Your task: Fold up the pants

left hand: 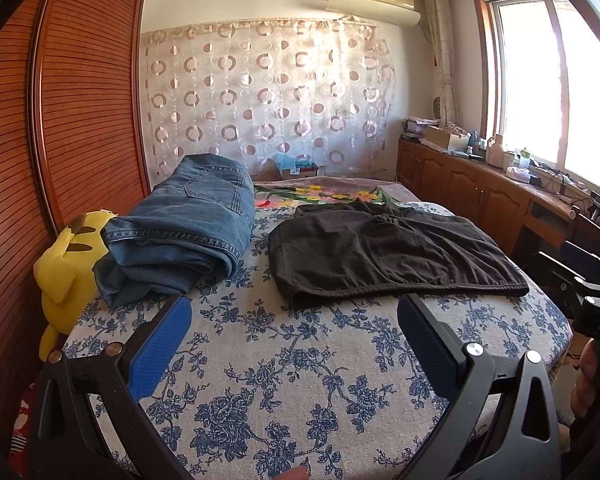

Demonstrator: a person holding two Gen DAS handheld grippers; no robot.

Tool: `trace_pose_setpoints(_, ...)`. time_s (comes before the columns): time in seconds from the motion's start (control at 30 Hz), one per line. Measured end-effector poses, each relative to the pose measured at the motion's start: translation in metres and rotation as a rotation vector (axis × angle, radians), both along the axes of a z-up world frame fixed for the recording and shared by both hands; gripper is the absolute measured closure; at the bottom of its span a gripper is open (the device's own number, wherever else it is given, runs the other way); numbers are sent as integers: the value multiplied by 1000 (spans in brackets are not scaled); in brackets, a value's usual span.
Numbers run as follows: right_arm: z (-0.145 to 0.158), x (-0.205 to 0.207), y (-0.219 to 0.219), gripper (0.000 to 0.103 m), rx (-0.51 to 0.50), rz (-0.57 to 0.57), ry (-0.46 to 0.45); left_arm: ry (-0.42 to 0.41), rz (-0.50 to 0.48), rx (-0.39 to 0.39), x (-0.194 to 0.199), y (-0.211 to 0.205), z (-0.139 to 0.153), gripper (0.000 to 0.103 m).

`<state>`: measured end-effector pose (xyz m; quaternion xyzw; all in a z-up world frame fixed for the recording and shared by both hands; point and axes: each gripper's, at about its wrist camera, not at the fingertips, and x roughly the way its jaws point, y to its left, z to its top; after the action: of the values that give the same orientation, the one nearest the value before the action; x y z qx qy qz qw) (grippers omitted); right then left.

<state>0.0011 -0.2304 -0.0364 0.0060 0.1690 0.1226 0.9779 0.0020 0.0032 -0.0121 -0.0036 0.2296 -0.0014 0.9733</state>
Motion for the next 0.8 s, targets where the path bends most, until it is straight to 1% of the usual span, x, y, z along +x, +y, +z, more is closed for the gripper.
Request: trace_pose_setpoints(0.8,-1,-2,-8,0,3,-10,12,0,-6,16,3,-4,-4,0)
